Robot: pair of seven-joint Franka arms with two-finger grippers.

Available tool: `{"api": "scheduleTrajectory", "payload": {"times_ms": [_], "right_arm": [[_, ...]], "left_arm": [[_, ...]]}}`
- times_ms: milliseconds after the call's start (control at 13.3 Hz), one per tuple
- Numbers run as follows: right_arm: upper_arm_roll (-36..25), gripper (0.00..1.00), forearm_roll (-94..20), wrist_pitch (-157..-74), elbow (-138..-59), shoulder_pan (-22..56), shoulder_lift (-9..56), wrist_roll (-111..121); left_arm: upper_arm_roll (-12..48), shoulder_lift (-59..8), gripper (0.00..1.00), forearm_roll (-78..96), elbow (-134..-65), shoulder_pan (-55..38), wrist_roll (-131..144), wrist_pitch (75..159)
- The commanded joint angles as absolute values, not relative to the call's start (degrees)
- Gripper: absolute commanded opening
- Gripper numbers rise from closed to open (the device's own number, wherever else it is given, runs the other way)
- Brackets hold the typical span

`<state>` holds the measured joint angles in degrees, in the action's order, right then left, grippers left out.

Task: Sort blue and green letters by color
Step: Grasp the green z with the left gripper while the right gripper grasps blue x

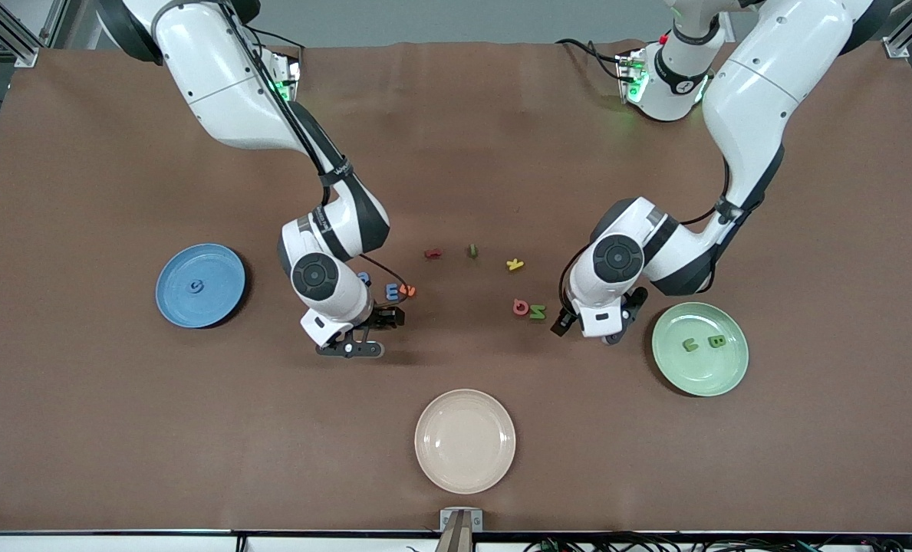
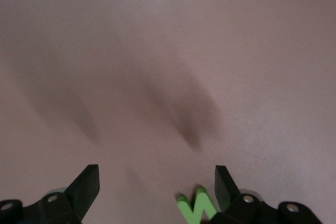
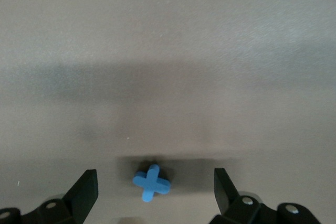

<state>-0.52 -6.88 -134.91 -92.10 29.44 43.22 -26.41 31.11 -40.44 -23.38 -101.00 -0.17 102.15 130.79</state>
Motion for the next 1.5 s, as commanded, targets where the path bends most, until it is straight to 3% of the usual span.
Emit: {"api": "scheduleTrajectory", "payload": {"times_ms": [0,600,1049,1124,1424], "right_arm": [[-1.1,0.92,-7.6,-135.7,-90.6,30.2,44.9,-27.2],[-1.1,0.55,-7.6,-135.4,-91.2,30.5,45.3,-27.2],[-1.1,0.53,-7.6,-134.9,-93.4,30.7,44.7,-28.0],[-1.1,0.53,-7.6,-134.2,-93.8,30.7,44.6,-28.0],[-1.1,0.55,-7.6,-131.7,-94.7,30.7,43.5,-28.7]], "left_arm": [[30.6,-41.5,0.97,-23.8,-101.2,-2.0,114.3,133.8],[30.2,-43.8,0.97,-23.7,-100.9,-4.3,120.4,136.3],[26.9,-44.5,0.95,-24.0,-100.3,-7.8,121.3,137.5],[26.9,-44.5,0.91,-24.1,-100.4,-7.9,121.3,137.5],[26.9,-44.4,0.56,-24.2,-100.3,-8.3,121.0,137.5]]}}
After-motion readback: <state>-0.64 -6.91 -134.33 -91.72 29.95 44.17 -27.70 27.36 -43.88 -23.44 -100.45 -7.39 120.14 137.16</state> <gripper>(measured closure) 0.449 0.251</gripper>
